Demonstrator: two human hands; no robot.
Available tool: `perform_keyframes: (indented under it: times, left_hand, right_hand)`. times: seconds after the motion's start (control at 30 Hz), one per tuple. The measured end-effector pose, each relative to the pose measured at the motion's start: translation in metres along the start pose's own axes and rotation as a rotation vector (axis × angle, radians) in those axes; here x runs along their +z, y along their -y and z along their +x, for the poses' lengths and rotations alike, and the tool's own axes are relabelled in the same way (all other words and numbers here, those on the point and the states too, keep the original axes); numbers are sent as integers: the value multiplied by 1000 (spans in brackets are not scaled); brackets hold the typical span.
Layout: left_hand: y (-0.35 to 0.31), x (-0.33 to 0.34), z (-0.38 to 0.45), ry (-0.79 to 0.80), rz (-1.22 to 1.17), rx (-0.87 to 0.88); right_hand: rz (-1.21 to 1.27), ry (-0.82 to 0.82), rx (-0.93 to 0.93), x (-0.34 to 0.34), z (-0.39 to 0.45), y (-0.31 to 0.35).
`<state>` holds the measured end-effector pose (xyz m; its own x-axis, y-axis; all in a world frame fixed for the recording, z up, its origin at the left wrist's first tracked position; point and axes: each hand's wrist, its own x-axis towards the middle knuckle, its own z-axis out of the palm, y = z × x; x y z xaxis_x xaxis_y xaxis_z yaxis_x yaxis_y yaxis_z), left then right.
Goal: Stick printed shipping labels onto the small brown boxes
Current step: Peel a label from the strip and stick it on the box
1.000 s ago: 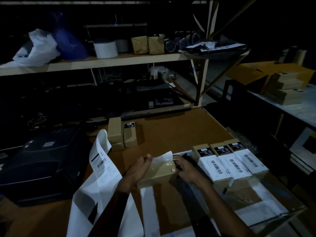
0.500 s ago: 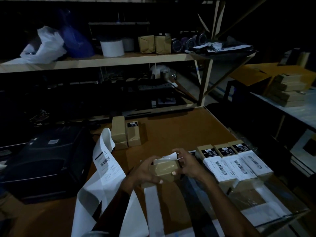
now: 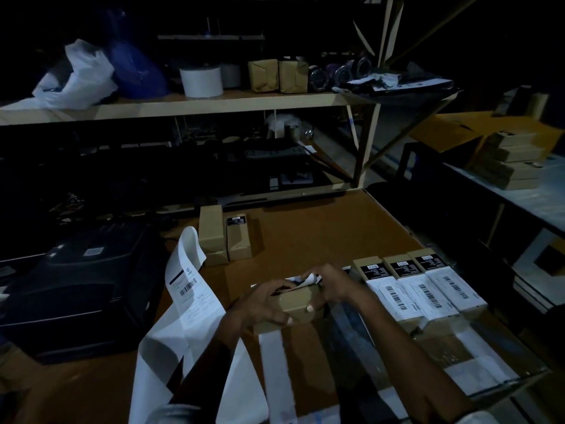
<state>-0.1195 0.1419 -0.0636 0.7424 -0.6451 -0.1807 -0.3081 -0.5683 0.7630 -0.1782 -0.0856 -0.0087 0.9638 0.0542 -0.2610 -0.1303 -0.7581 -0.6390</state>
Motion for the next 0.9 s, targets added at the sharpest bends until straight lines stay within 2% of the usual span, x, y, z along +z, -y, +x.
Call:
perform_keyframes:
  times: [0.17,0.5,0.9]
  left_hand:
    - [-2,1,-4,-4,-11,47]
    - [-4,3,-5,-21,44,72]
    - [-4,5,-8,-108,207,105]
  right_hand:
    - [-108,-46,13,0,5,3]
    - [-266,4,-22,4,4,5]
    - [-278,-152,-139,21,-20,2]
